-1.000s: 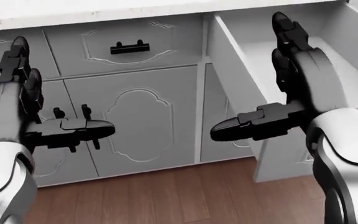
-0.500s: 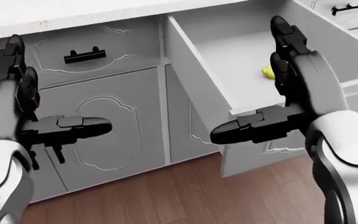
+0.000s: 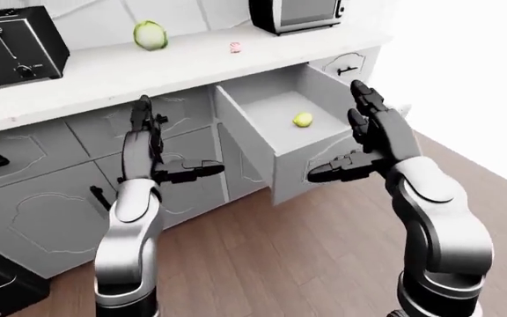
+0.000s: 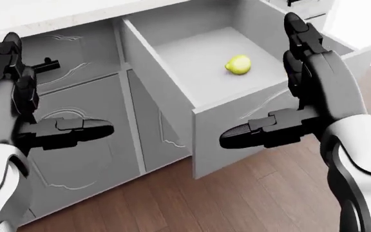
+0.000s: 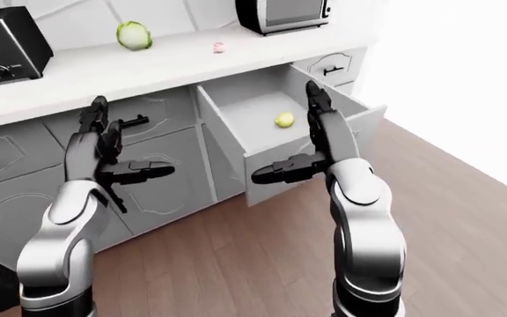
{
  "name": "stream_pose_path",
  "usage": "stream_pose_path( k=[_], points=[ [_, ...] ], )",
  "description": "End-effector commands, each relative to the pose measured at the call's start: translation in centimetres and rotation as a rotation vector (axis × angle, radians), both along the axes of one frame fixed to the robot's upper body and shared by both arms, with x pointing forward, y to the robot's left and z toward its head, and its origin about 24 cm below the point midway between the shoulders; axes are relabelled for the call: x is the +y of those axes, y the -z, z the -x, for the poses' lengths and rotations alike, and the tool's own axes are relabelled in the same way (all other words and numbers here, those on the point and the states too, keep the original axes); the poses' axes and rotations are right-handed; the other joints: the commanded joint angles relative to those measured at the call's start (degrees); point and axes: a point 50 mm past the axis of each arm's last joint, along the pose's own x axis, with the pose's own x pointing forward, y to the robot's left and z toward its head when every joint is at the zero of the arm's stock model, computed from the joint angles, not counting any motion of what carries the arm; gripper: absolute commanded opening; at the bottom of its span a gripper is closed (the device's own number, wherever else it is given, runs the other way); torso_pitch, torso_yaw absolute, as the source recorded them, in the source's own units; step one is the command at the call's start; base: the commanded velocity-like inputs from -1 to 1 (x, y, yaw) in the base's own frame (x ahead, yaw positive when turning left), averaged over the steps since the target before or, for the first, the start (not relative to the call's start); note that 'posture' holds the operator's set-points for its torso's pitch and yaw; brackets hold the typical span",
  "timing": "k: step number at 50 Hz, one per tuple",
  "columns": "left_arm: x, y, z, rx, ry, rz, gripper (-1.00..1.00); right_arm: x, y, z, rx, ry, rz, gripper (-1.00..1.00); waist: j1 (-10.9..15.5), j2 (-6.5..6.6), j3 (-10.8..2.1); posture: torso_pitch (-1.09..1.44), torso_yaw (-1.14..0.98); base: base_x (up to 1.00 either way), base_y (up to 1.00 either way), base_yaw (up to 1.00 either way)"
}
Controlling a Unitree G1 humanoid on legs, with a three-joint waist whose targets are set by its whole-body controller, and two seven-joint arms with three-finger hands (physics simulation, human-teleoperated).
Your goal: Close the right drawer.
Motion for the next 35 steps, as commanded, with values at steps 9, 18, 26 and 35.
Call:
stream_pose_path(
  k=[9, 18, 26, 35],
  points=[
    [-0.52, -1.92, 0.10, -0.096, 0.024, -0.008, 1.00, -0.26, -1.86, 0.18, -0.098, 0.016, 0.010, 1.00, -0.2, -4.99, -1.78, 0.00, 0.00, 0.00, 0.00, -0.26],
    [-0.48, -1.99, 0.03, -0.096, 0.024, -0.007, 1.00, -0.28, -2.29, 0.28, -0.102, 0.018, 0.013, 1.00, -0.5, -4.43, -1.52, 0.00, 0.00, 0.00, 0.00, -0.26],
    [-0.38, -2.02, 0.10, -0.096, 0.021, -0.006, 1.00, -0.35, -2.22, 0.43, -0.103, 0.020, 0.012, 1.00, -0.3, 0.53, -1.12, 0.00, 0.00, 0.00, 0.00, -0.25],
    [-0.39, -2.00, 0.17, -0.096, 0.020, -0.004, 1.00, -0.38, -2.24, 0.51, -0.104, 0.022, 0.012, 1.00, -0.3, -3.90, -1.60, 0.00, 0.00, 0.00, 0.00, -0.26]
  ],
)
